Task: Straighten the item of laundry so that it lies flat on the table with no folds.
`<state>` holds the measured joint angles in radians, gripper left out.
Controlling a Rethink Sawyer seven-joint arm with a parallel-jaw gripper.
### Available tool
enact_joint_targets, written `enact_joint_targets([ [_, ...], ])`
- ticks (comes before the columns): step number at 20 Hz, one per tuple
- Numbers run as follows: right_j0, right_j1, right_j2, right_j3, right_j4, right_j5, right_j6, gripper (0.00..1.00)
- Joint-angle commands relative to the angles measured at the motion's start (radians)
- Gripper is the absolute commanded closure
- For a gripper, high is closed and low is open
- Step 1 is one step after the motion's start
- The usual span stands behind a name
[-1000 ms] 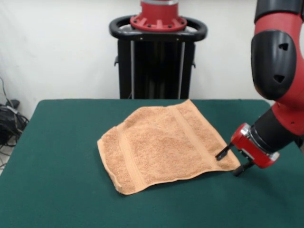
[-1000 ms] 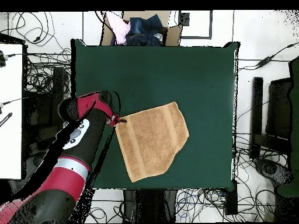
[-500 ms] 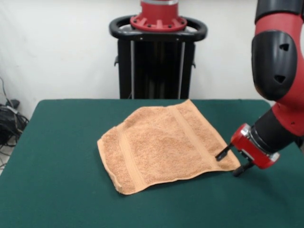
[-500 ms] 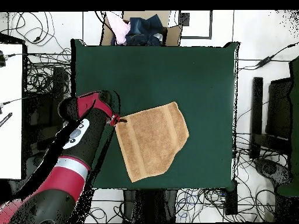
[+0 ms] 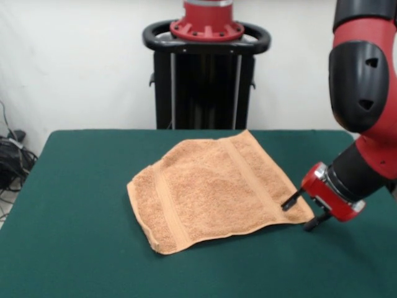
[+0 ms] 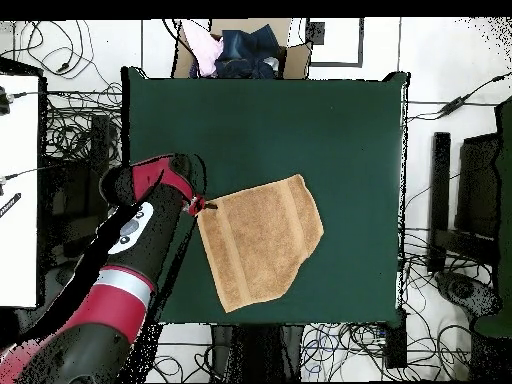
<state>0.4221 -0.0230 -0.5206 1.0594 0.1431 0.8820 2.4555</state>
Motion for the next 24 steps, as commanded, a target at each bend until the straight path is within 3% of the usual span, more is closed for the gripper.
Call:
enact_joint_targets([
  [1, -0.101, 0.252, 0.125, -0.018, -0.032, -0.417, 0.156, 0.0],
  [18, -0.119, 0.252, 0.135, -0.009, -0.053, -0.447, 0.123, 0.0],
  [19, -0.121, 0.251, 0.138, -0.008, -0.053, -0.448, 0.119, 1.0],
  [24, -0.12, 0.252, 0.142, -0.007, -0.048, -0.456, 0.122, 1.0],
])
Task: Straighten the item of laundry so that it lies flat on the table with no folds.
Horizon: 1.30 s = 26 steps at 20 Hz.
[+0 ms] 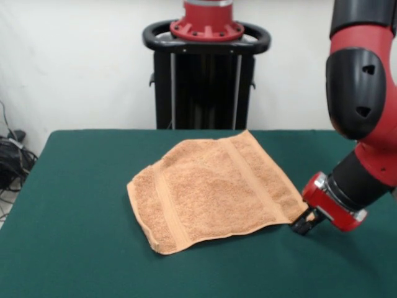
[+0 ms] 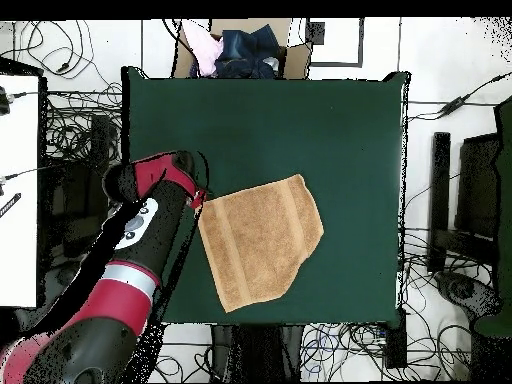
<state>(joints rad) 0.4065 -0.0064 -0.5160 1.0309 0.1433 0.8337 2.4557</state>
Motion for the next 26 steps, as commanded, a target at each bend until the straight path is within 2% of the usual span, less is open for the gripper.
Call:
enact_joint_targets([
  [1, -0.104, 0.235, 0.138, 0.022, -0.048, -0.409, 0.122, 1.0],
  [8, -0.105, 0.235, 0.143, 0.009, -0.038, -0.373, 0.119, 1.0],
  [13, -0.122, 0.206, 0.171, 0.043, -0.039, -0.372, 0.088, 1.0],
  [14, -0.128, 0.2, 0.178, 0.049, -0.042, -0.374, 0.086, 0.0],
  [26, -0.163, 0.188, 0.223, 0.081, -0.065, -0.411, 0.04, 0.0],
])
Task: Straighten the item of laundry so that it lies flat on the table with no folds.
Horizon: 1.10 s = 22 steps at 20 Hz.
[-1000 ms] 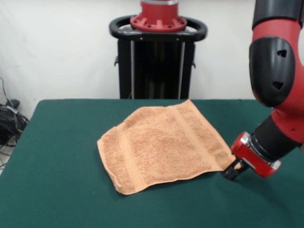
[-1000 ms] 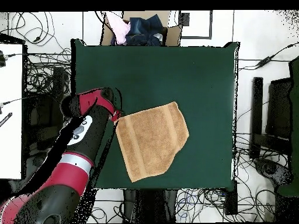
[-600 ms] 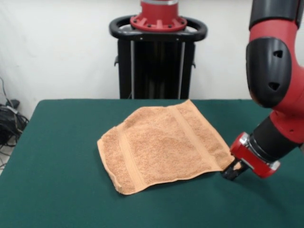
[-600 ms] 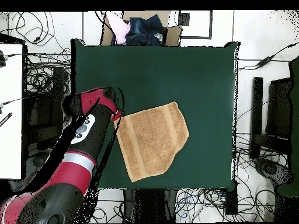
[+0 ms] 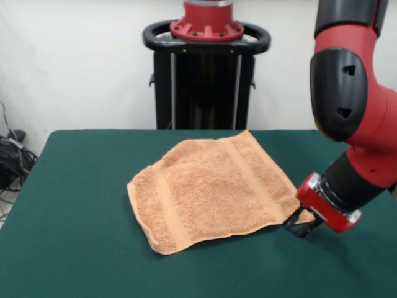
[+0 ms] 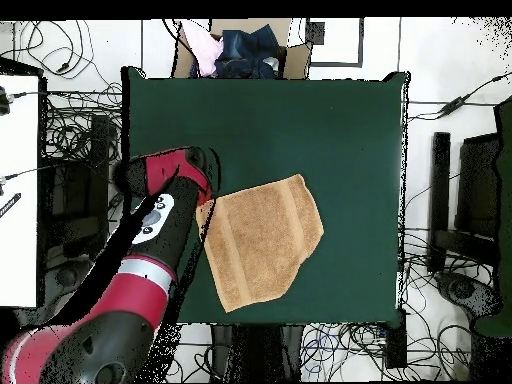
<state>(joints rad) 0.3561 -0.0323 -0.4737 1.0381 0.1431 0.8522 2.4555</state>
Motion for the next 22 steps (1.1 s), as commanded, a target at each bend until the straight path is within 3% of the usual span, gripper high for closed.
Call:
enact_joint_targets([
  [1, -0.115, 0.217, 0.182, 0.07, -0.068, -0.431, 0.039, 0.0],
  [22, -0.106, 0.233, 0.175, 0.05, -0.056, -0.336, 0.061, 0.0],
])
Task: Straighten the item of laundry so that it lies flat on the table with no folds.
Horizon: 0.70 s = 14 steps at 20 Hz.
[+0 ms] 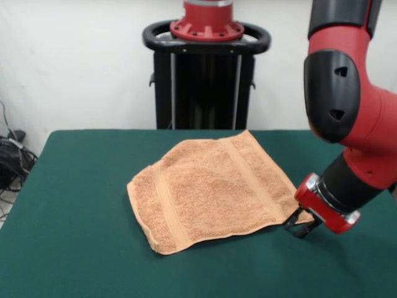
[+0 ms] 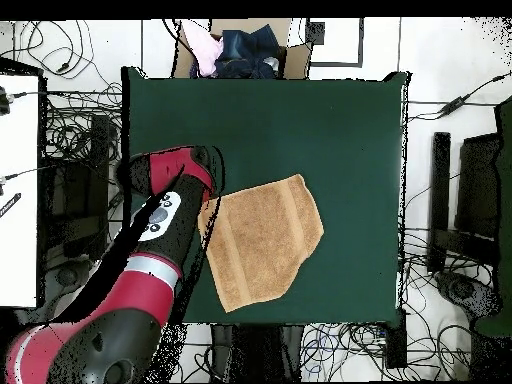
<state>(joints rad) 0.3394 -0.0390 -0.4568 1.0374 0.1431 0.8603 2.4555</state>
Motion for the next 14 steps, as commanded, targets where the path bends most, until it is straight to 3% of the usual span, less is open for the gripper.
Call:
enact_joint_targets([
  [1, -0.092, 0.239, 0.161, 0.053, -0.054, -0.346, 0.061, 0.0],
  [10, -0.101, 0.24, 0.172, 0.058, -0.059, -0.352, 0.056, 0.0],
  [11, -0.101, 0.239, 0.172, 0.058, -0.06, -0.345, 0.055, 1.0],
  [14, -0.106, 0.238, 0.176, 0.053, -0.062, -0.323, 0.042, 1.0],
])
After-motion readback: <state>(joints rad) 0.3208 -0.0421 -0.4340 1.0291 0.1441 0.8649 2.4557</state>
